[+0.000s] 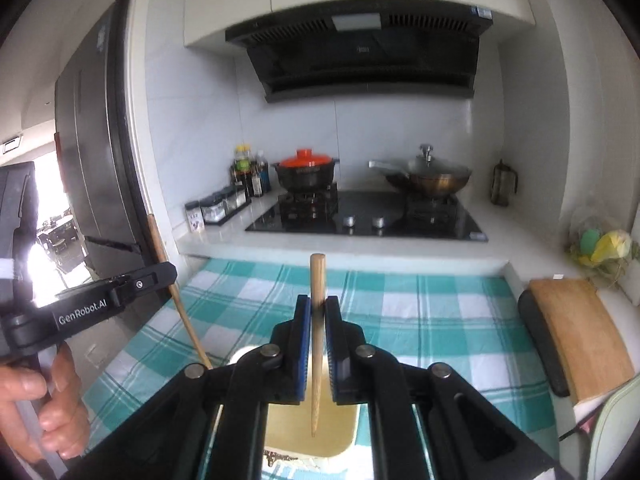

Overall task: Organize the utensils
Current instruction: 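Carry both held chopsticks up and lower them into the cream holder, then open the right tool releasing its chopstick while the left tool releases its own, then withdraw both tools from the holder back over the remaining chopsticks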

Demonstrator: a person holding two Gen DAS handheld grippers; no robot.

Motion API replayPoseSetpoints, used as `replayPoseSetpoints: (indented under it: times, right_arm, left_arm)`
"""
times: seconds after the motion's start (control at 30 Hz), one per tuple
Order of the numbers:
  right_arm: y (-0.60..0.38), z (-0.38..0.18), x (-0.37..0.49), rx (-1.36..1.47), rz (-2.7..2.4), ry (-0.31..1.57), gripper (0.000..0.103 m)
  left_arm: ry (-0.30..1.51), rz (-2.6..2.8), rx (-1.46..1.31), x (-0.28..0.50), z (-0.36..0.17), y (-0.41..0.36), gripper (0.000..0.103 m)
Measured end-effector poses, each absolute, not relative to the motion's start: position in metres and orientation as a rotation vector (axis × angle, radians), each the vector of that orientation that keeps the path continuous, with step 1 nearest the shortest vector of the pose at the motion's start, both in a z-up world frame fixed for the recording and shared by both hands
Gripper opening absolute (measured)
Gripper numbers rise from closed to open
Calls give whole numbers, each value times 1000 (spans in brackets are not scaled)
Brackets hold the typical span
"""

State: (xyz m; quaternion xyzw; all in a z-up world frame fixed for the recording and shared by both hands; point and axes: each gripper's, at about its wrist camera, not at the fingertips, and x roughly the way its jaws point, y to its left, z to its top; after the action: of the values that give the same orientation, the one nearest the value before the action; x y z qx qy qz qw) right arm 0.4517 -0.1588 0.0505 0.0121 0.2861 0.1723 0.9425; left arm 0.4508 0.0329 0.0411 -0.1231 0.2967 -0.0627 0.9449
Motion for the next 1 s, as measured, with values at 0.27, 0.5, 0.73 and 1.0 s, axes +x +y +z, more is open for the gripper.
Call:
replayPoseSetpoints:
  times: [0.27,0.5,0.73,1.0]
  right_arm:
    - [-160,0,478,48,359,765,9]
    - [-172,25,450,56,356,695,48]
    - [-210,27,359,5,369,708,50]
    - [-234,-62,233,-42,258,781,51]
  left_arm:
    - [777,-125,-216,470,-14,21,5]
    - [696,-137,-161,416,16,35,75]
    - [707,-191,-38,302,9,56,99]
    - [801,-119,-85,194,-81,61,99]
